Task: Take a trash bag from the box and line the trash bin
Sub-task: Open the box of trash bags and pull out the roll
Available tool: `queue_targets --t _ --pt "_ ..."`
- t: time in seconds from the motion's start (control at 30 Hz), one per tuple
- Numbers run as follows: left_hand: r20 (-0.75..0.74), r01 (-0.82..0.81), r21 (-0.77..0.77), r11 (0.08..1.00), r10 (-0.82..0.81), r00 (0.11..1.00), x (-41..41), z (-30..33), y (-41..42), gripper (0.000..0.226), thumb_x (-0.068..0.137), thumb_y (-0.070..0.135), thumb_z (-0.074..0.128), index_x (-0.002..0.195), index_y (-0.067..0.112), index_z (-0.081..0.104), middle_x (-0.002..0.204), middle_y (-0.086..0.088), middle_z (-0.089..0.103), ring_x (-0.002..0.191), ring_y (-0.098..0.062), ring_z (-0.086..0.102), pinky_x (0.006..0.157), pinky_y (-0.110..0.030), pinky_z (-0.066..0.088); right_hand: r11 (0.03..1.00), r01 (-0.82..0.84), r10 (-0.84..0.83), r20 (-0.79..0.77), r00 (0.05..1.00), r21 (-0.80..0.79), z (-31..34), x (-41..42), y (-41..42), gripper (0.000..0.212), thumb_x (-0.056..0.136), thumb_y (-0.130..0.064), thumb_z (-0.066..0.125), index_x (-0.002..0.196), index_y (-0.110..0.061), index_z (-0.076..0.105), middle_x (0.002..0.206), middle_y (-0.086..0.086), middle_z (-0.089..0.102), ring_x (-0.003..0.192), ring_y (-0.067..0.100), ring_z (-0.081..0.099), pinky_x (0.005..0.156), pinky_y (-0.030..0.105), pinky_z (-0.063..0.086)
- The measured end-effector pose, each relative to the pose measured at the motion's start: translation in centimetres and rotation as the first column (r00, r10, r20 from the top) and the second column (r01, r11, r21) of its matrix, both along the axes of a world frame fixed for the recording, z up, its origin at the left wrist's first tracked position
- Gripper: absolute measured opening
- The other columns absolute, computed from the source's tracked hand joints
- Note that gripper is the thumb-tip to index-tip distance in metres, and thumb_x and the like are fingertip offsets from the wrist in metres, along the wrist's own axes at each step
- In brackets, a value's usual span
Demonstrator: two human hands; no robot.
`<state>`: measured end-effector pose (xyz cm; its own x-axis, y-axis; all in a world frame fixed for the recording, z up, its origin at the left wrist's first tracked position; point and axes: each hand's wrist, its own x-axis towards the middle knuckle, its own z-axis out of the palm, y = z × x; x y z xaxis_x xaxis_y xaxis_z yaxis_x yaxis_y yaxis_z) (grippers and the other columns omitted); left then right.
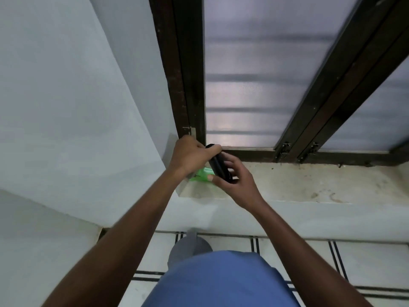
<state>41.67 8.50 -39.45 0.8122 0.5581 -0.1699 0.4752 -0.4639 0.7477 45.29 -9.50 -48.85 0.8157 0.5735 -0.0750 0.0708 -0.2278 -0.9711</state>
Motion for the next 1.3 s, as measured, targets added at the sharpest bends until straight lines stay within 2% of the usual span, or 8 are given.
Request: queue_targets --t 0.17,0.27,0.4,0.5,0.6,0.77,0.97,1.3 --pt "-0.032 -0.008 -0.199 0.980 0.002 0.999 -1.2 -1.6 -0.8 0.087 0.074 0.089 0.072 0.092 0.003 0.072 0.076 -0.009 0.071 0.076 -0.025 0.075 0.069 -0.046 0.067 0.973 0.146 -0.114 -0.182 0.977 0.176 0.8 -1.7 1.5 0.032 0.110 -0.034 0.070 0.138 -0.020 0.076 0.091 -0.013 0.074 0.081 0.004 0.064 0.070 0.021 0.052" --pt "-0.049 -0.050 -0.455 0.889 0.031 0.998 -2.6 -3.5 -0.6 0.067 0.084 0.072 0.078 0.110 0.010 0.074 0.104 -0.001 0.079 0.100 -0.019 0.077 0.067 -0.033 0.068 0.972 0.140 -0.085 -0.270 0.959 0.189 1.3 -2.8 1.8 0.031 0.114 -0.043 0.061 0.129 -0.024 0.081 0.103 0.016 0.076 0.089 0.014 0.066 0.073 0.031 0.052" --pt "-0.047 -0.161 -0.622 0.766 0.168 0.985 -4.4 -5.4 -0.4 0.045 0.102 0.063 0.061 0.127 0.027 0.073 0.121 -0.001 0.079 0.113 -0.023 0.076 0.084 -0.033 0.064 0.977 0.194 -0.151 -0.353 0.923 0.089 1.1 -3.4 2.3 0.030 0.116 -0.043 0.057 0.124 -0.029 0.081 0.111 0.006 0.084 0.090 0.026 0.079 0.076 0.038 0.061" --pt "-0.064 -0.199 -0.653 0.731 0.209 0.976 -5.7 -6.4 -1.1 0.059 0.098 0.075 0.057 0.130 0.027 0.072 0.116 -0.001 0.081 0.106 -0.024 0.077 0.094 -0.042 0.064 0.972 0.210 -0.149 -0.429 0.891 0.100 1.3 -3.3 2.5 0.029 0.112 -0.040 0.065 0.121 -0.018 0.081 0.110 0.003 0.085 0.081 0.020 0.078 0.075 0.039 0.064" --pt "-0.030 -0.215 -0.657 0.723 0.260 0.965 -6.3 -6.9 -2.4 0.066 0.092 0.079 0.060 0.131 0.027 0.068 0.119 -0.003 0.080 0.108 -0.025 0.077 0.097 -0.049 0.065 0.980 0.147 -0.071 -0.447 0.892 0.137 1.5 -3.8 3.0 0.037 0.100 -0.041 0.082 0.128 -0.018 0.081 0.118 -0.001 0.084 0.103 0.018 0.082 0.083 0.042 0.070" --pt "-0.008 -0.101 -0.968 0.229 0.374 0.927 -6.4 -6.1 -2.2 0.098 0.093 0.092 0.016 0.145 0.023 0.063 0.138 -0.015 0.074 0.131 -0.035 0.068 0.095 -0.060 0.063 0.984 0.143 -0.094 -0.374 0.923 0.105 0.6 -3.9 3.3 0.037 0.094 -0.026 0.091 0.128 -0.017 0.082 0.115 0.002 0.085 0.105 0.025 0.083 0.088 0.048 0.070" --pt "0.027 -0.098 -0.795 0.599 0.197 0.980 -7.1 -6.2 -2.5 0.041 0.107 0.047 0.062 0.138 0.022 0.071 0.128 -0.008 0.078 0.124 -0.029 0.072 0.108 -0.047 0.059 0.961 0.262 -0.173 -0.550 0.817 0.087 0.2 -3.0 1.8 0.021 0.114 -0.019 0.062 0.123 -0.006 0.077 0.117 0.022 0.080 0.114 0.042 0.076 0.082 0.040 0.070" --pt "0.007 -0.186 -0.796 0.576 0.316 0.949 -6.9 -6.6 -2.6 0.052 0.097 0.045 0.077 0.142 0.022 0.067 0.126 -0.003 0.079 0.116 -0.026 0.076 0.099 -0.044 0.064 0.928 0.372 -0.270 -0.674 0.687 0.007 1.3 -2.2 0.6 0.019 0.116 -0.016 0.056 0.124 -0.013 0.074 0.126 0.014 0.079 0.119 0.031 0.075 0.088 0.038 0.066"
